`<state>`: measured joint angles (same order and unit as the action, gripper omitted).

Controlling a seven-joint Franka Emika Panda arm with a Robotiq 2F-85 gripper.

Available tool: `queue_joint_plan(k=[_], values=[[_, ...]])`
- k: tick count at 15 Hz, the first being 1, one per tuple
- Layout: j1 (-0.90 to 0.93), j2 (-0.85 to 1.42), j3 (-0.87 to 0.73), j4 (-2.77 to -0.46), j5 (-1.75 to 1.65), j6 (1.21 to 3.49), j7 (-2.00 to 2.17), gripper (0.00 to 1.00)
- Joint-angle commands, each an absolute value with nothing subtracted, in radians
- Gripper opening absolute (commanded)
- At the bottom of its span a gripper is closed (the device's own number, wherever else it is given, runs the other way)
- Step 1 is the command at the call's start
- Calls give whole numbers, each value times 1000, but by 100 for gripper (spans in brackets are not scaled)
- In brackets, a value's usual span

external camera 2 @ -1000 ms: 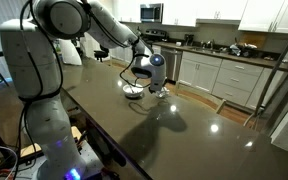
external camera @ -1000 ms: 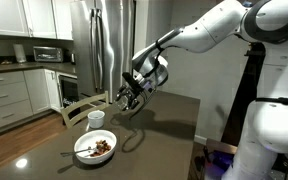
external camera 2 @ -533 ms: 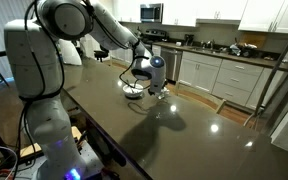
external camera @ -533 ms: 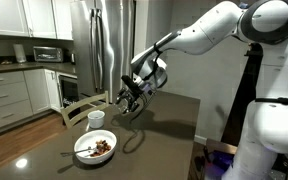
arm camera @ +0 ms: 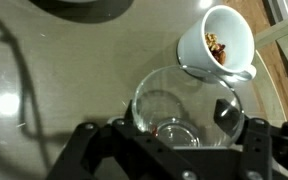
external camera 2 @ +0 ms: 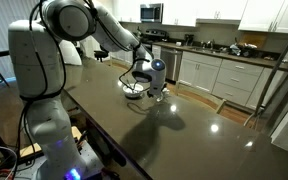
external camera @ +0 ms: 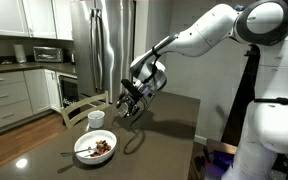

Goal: Pour the contents in the glass cup into the white bowl

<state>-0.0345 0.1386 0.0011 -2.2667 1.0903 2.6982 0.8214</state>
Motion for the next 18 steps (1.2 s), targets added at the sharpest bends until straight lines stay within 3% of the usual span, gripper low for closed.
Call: queue_joint_plan(k=[1,18], values=[[-30,143,-17,-2254,1086,2631,867,54],[-46,149,-58,-2233,1108,2443,908,54]])
